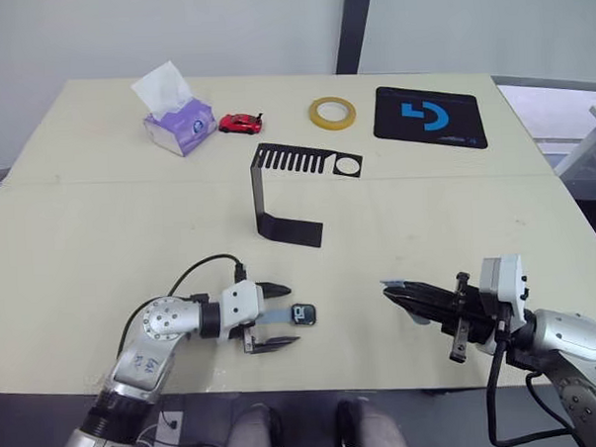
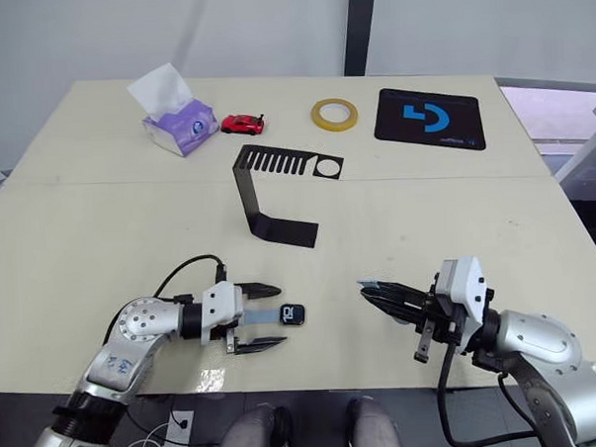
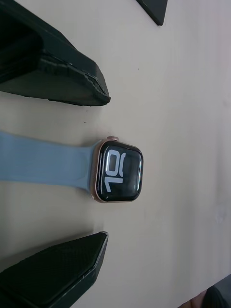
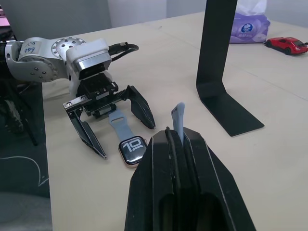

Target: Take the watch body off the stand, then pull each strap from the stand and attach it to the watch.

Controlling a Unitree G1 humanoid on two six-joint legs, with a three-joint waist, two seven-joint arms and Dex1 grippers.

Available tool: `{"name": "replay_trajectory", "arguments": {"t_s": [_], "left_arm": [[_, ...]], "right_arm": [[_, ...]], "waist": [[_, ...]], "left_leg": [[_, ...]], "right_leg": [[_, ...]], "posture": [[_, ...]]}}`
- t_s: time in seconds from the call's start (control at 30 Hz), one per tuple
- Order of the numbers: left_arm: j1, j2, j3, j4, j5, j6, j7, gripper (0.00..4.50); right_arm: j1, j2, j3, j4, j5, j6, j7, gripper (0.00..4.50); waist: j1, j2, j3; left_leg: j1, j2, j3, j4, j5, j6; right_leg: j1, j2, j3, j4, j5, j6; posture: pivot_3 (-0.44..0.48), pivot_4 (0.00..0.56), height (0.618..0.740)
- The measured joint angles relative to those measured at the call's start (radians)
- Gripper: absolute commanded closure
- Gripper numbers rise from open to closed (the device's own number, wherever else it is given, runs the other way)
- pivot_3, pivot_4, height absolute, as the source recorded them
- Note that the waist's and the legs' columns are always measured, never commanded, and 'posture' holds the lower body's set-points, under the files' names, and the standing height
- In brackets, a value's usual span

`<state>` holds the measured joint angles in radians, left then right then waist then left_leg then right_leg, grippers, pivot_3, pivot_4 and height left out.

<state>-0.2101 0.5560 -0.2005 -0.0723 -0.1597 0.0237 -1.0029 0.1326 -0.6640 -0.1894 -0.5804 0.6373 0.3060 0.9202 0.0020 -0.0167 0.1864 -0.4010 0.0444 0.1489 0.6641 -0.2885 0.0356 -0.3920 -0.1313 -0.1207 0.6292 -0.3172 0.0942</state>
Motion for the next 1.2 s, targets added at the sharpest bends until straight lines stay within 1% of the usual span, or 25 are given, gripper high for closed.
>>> {"name": "replay_trajectory", "arguments": {"t_s": [0.2,0.37,0.57,0.67,0.7,0.73,0.8,0.83,1.1,1.2], "left_arm": [[-0.017,-0.033,-0.021,0.002,0.005,0.008,0.006,0.07],[-0.059,-0.042,-0.033,0.016,0.022,0.009,0.008,0.07],[-0.059,-0.045,-0.037,0.042,0.029,0.01,0.009,0.07],[-0.054,-0.045,-0.045,0.042,0.031,0.01,0.008,0.9],[-0.052,-0.045,-0.046,0.042,0.032,0.01,0.007,1.3],[-0.052,-0.045,-0.047,0.043,0.034,0.01,0.007,1.86],[-0.052,-0.044,-0.047,0.046,0.035,0.009,0.007,2.78],[-0.052,-0.044,-0.047,0.046,0.037,0.008,0.007,2.87],[-0.052,-0.044,-0.046,0.063,0.042,-0.026,0.006,2.87],[-0.056,-0.046,-0.04,0.082,0.019,-0.042,-0.005,2.87]], "right_arm": [[-0.003,0.008,0.023,0.002,-0.001,-0.001,0.0,4.5],[-0.006,0.008,0.024,0.004,-0.001,-0.001,0.001,4.5],[-0.004,0.008,0.024,0.004,-0.002,-0.001,-0.002,4.5],[-0.003,0.009,0.024,0.004,-0.003,-0.001,-0.005,4.5],[-0.003,0.009,0.024,0.004,-0.003,-0.001,-0.006,4.5],[-0.003,0.009,0.024,0.004,-0.005,-0.001,-0.006,4.5],[-0.003,0.009,0.024,0.004,-0.009,-0.001,-0.008,4.5],[-0.003,0.009,0.024,0.004,-0.01,-0.001,-0.009,4.5],[-0.004,0.011,0.024,0.004,-0.011,-0.002,-0.011,4.5],[-0.008,0.011,0.026,0.004,-0.012,-0.002,-0.012,4.5]], "waist": [[0.0,0.0,0.0],[0.0,0.0,0.0],[-0.001,0.0,0.0],[-0.001,0.0,0.0],[0.0,0.0,0.0],[0.0,0.0,0.0],[0.0,0.0,0.0],[0.0,0.0,0.0],[0.0,0.0,0.0],[-0.001,0.0,0.0]], "left_leg": [[0.0,0.0,0.0,0.0,0.0,0.0],[0.0,0.0,0.0,0.0,0.0,0.0],[0.0,0.0,0.0,0.0,0.0,0.0],[0.0,0.0,0.0,0.0,0.0,0.0],[0.0,0.0,0.0,0.0,0.0,0.0],[0.0,0.0,0.0,0.0,0.0,0.0],[0.0,0.0,0.0,0.0,0.0,0.0],[0.0,0.0,0.0,0.0,0.0,0.0],[0.0,0.0,0.0,0.0,0.0,0.0],[0.0,0.0,0.0,0.0,0.0,0.0]], "right_leg": [[0.0,0.0,0.0,0.0,0.0,0.0],[0.0,0.0,0.0,0.0,0.0,0.0],[0.0,0.0,0.0,0.0,0.0,0.0],[0.0,0.0,0.0,0.0,0.0,0.0],[0.0,0.0,0.0,0.0,0.0,0.0],[0.0,0.0,0.0,0.0,0.0,0.0],[0.0,0.0,0.0,0.0,0.0,0.0],[0.0,0.0,0.0,0.0,0.0,0.0],[0.0,0.0,0.0,0.0,0.0,0.0],[0.0,0.0,0.0,0.001,0.0,0.0]], "posture": [[0.0,0.15,0.74],[0.0,0.15,0.74],[0.0,0.15,0.74],[0.0,0.15,0.74],[0.0,0.15,0.74],[0.0,0.15,0.74],[0.0,0.15,0.74],[0.0,0.15,0.74],[0.0,0.15,0.74],[0.0,0.15,0.74]]}}
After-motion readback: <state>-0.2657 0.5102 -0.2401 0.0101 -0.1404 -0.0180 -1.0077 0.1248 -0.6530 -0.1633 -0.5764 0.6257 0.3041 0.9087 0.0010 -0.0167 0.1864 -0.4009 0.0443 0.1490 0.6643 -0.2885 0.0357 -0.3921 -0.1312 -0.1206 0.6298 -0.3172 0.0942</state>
